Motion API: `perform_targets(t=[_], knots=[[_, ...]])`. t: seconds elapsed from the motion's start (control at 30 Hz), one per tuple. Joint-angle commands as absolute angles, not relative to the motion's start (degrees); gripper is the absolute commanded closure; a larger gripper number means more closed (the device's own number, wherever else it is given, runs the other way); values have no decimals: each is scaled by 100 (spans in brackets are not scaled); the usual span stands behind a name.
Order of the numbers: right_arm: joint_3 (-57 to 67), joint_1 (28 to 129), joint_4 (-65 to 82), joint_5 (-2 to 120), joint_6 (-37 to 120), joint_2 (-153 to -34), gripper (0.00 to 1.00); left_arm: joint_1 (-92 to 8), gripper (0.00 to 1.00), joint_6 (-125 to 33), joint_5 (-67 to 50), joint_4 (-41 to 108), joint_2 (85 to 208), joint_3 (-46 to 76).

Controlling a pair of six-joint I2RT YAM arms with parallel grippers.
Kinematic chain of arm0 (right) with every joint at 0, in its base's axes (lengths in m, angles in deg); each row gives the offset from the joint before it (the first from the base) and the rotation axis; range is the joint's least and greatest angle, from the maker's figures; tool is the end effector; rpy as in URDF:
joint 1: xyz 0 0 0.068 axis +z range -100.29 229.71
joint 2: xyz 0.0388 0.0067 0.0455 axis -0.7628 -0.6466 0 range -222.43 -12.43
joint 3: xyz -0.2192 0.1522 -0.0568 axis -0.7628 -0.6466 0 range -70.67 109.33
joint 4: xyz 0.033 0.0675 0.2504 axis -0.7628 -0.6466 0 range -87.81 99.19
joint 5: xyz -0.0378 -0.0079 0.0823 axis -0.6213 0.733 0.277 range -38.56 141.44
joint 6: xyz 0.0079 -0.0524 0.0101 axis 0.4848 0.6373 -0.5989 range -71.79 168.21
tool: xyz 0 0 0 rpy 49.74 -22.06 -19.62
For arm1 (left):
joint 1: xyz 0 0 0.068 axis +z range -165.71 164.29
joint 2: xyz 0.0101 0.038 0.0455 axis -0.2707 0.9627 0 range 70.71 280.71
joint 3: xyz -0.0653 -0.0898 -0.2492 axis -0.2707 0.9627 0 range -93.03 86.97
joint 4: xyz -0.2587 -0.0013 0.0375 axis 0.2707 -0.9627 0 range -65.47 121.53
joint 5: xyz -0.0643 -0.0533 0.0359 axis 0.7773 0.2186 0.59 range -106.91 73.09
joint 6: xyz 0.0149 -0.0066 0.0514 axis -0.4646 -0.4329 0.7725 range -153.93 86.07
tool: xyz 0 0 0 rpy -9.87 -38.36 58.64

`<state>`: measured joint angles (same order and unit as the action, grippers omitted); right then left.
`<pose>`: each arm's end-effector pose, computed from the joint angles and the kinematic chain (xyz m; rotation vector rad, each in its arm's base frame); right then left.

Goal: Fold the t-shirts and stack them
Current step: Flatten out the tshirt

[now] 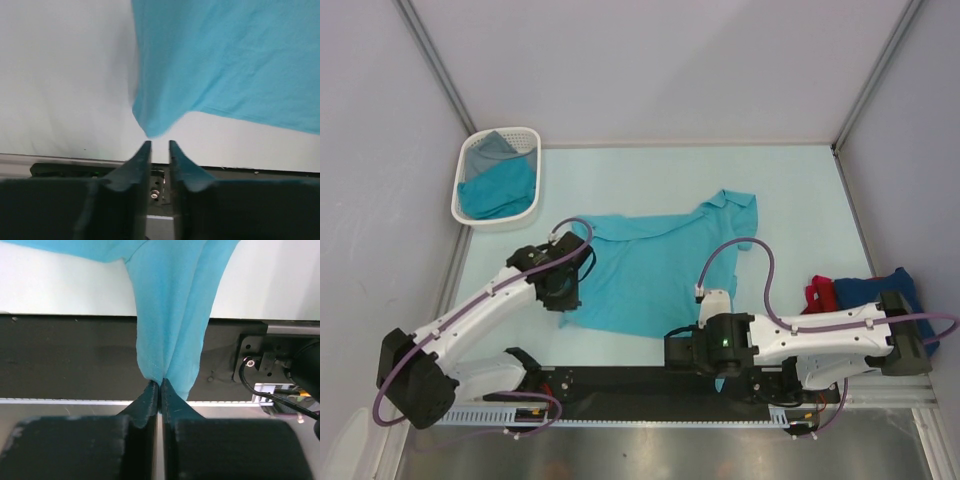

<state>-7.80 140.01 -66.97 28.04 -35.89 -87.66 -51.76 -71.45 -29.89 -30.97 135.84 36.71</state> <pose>0.0131 0.2076 0.2684 -0.1405 2.7288 0.0078 0.1541 -0.1024 0.2420 -0.0717 2.8290 0.0700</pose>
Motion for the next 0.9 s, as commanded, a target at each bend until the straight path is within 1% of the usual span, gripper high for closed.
perform_targets(t=[0.0, 0.03, 0.07, 0.1, 0.17, 0.27, 0.33, 0.4, 0.43, 0.47, 0.57, 0.6, 0.63, 0.67, 0.7, 0.73, 0.77, 0.8, 0.87], knots=[[-274, 14085, -7668, 2044, -3924, -8802, 76, -5236, 52, -7146, -3229, -3122, 13102, 3240], [-108, 14085, -7694, 1937, -3933, -8802, 71, -5236, 45, -7112, -3316, -3070, 13040, 3144], [-19, 14059, -7738, 1832, -3916, -8828, 61, -5236, 38, -7094, -3352, -3043, 12996, 3099], [51, 14024, -7756, 1700, -3829, -8855, 56, -5227, 27, -7085, -3396, -3043, 12952, 3046], [279, 13901, -7765, 1602, -3679, -8916, 48, -5236, 23, -7050, -3484, -3017, 12942, 2897], [534, 13761, -7686, 1322, -3381, -8934, 41, -5227, 20, -7015, -3650, -2982, 12943, 2686], [728, 13603, -7633, 1137, -2970, -8969, 41, -5227, 16, -6822, -3704, -2754, 12977, 2511], [930, 13024, -7204, 943, -2390, -8969, 41, -5218, 14, -6524, -3827, -2447, 13117, 2335], [966, 12752, -6672, 952, -1586, -8960, 41, -5201, 13, -6418, -3844, -2376, 13371, 2125], [992, 12062, -6388, 1013, -1256, -8943, 43, -5157, 14, -6312, -3897, -2279, 13547, 2001], [870, 11083, -5026, 1372, 150, -8864, 44, -4947, 14, -5978, -3836, -1910, 14231, 1588], [782, 10497, -4701, 1478, 423, -8872, 44, -4867, 14, -5847, -3714, -1657, 14374, 1517], [781, 10230, -4201, 1627, 661, -8968, 44, -4771, 14, -5793, -3591, -1524, 14540, 1447], [816, 9975, -4031, 1907, 1072, -9065, 44, -4544, 14, -5741, -3459, -1392, 14821, 1403], [964, 9563, -3873, 1953, 1268, -9205, 44, -4437, 14, -5688, -3197, -1138, 14989, 1315], [1062, 9402, -3584, 1988, 1496, -9459, 44, -4332, 15, -5687, -3107, -1084, 15156, 1219], [1202, 9218, -3512, 2128, 1812, -9644, 44, -4183, 16, -5696, -3063, -1083, 15549, 1087], [1351, 8912, -3467, 2208, 1928, -9811, 44, -4138, 17, -5731, -3106, -1092, 15744, 825], [1791, 8646, -3423, 2349, 2174, -10295, 44, -4059, 17, -5801, -3133, -1013, 16105, 630]])
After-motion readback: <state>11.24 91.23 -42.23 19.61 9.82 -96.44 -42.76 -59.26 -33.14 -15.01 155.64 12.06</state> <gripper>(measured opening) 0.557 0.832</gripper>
